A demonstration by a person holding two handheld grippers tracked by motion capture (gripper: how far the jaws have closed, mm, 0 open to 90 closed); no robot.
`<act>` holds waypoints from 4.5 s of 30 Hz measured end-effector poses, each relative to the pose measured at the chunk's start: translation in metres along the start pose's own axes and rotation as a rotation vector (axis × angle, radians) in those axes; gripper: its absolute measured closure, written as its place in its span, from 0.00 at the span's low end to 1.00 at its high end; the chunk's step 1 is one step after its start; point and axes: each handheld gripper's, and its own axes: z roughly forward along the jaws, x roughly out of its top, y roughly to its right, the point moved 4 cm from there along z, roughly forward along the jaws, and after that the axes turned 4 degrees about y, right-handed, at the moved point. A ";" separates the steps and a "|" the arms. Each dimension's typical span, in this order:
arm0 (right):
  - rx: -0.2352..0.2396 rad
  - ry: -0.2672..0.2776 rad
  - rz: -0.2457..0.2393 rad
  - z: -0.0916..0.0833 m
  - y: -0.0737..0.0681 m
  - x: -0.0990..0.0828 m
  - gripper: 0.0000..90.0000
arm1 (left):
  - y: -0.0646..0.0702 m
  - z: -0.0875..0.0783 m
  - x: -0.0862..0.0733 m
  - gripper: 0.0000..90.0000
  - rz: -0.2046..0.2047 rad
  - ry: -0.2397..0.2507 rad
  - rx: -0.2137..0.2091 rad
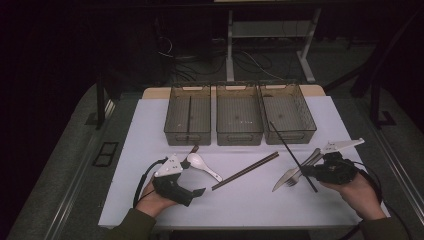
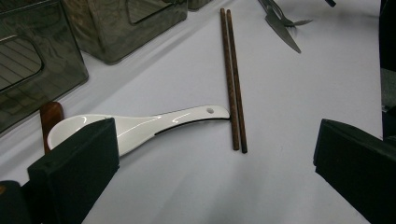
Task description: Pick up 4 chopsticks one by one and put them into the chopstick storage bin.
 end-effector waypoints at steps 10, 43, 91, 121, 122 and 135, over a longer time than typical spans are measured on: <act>0.026 0.093 -0.007 0.005 0.001 0.010 0.94 | 0.000 0.001 0.000 0.00 0.000 -0.004 0.001; 0.075 0.207 -0.003 0.024 -0.004 0.053 0.94 | 0.001 0.002 -0.001 0.00 -0.005 -0.002 0.000; 0.156 0.361 0.011 0.092 -0.049 0.168 0.94 | 0.001 0.001 0.000 0.00 -0.006 0.006 0.000; 0.134 0.280 -0.042 0.181 -0.101 0.247 0.94 | 0.001 0.001 0.000 0.00 -0.002 0.007 -0.008; 0.131 0.273 -0.044 0.184 -0.102 0.247 0.94 | 0.001 0.001 0.000 0.00 -0.002 0.007 -0.008; 0.096 0.180 -0.024 0.222 -0.100 0.244 0.94 | 0.003 0.003 -0.001 0.00 0.008 0.001 -0.013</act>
